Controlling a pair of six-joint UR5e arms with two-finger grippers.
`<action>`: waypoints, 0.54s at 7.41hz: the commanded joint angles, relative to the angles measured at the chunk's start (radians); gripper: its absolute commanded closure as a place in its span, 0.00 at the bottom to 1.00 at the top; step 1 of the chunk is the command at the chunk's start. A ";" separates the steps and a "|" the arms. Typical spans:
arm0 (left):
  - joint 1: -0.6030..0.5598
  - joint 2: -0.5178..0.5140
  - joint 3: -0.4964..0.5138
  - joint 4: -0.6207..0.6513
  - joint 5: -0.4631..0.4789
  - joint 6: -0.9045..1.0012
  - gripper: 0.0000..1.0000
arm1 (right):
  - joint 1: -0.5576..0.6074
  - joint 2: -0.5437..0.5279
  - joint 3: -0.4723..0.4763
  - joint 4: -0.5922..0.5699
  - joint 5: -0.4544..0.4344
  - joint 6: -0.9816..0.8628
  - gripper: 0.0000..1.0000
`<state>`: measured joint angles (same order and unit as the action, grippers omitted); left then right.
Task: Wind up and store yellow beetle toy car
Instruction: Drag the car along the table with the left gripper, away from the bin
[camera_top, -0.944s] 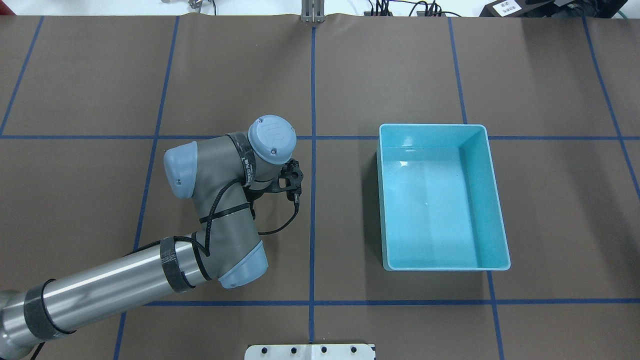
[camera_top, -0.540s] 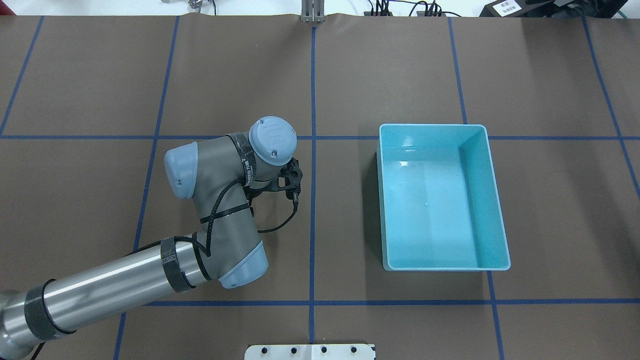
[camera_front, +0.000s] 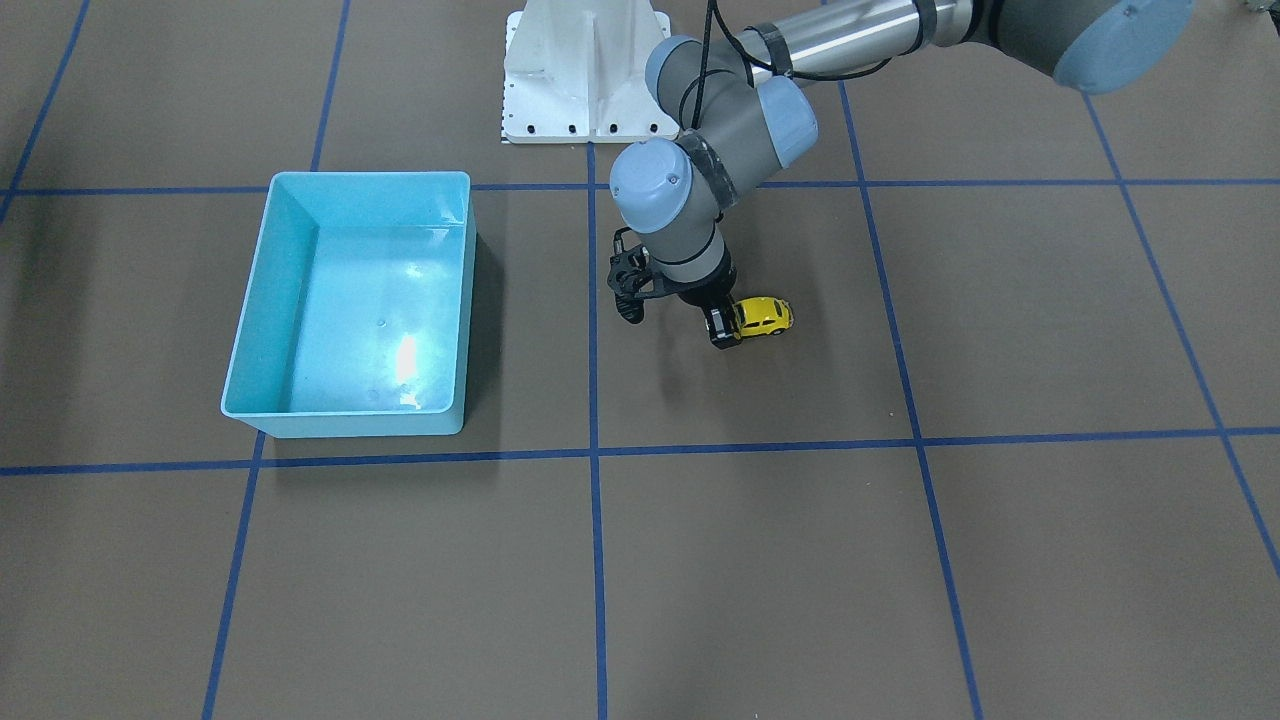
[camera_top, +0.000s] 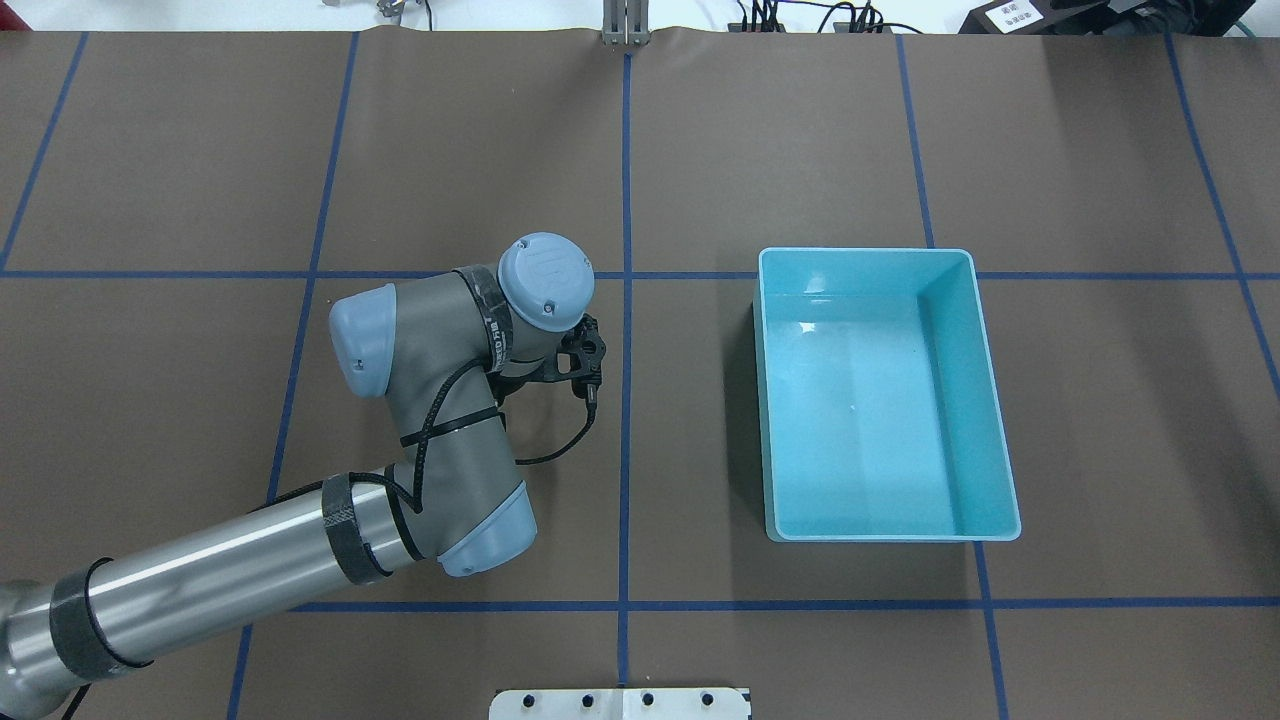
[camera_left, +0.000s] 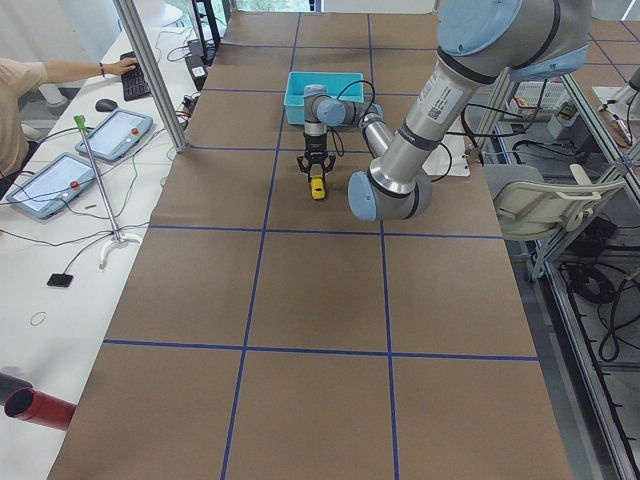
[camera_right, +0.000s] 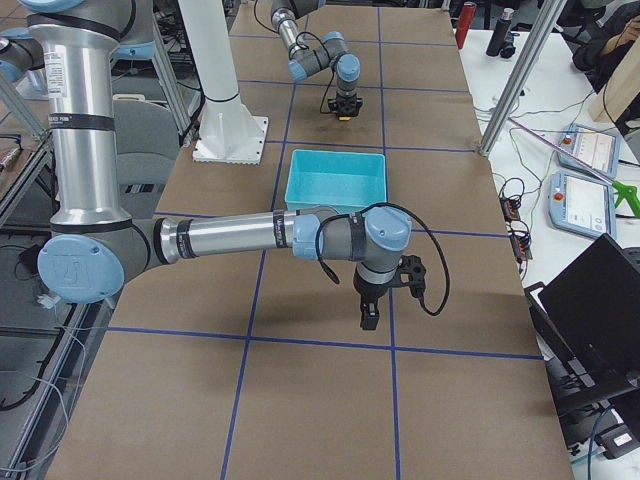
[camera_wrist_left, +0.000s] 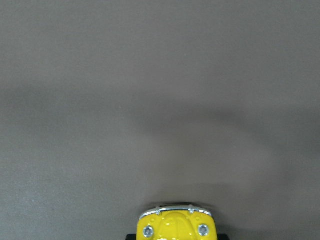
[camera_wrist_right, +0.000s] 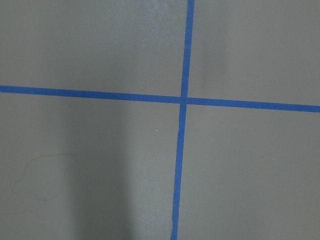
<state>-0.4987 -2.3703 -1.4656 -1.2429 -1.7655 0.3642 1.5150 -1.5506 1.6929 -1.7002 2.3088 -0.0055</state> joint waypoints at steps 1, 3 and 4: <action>-0.007 0.011 -0.036 0.005 0.000 -0.004 0.77 | 0.001 0.003 0.008 0.001 0.006 -0.001 0.00; -0.069 0.052 -0.094 0.010 0.000 0.005 0.97 | 0.001 0.006 0.007 0.001 0.009 -0.001 0.00; -0.104 0.087 -0.140 0.010 -0.002 0.007 1.00 | 0.001 0.006 0.007 -0.001 0.009 -0.002 0.00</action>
<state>-0.5595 -2.3238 -1.5521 -1.2345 -1.7660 0.3672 1.5155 -1.5453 1.6996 -1.7003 2.3172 -0.0064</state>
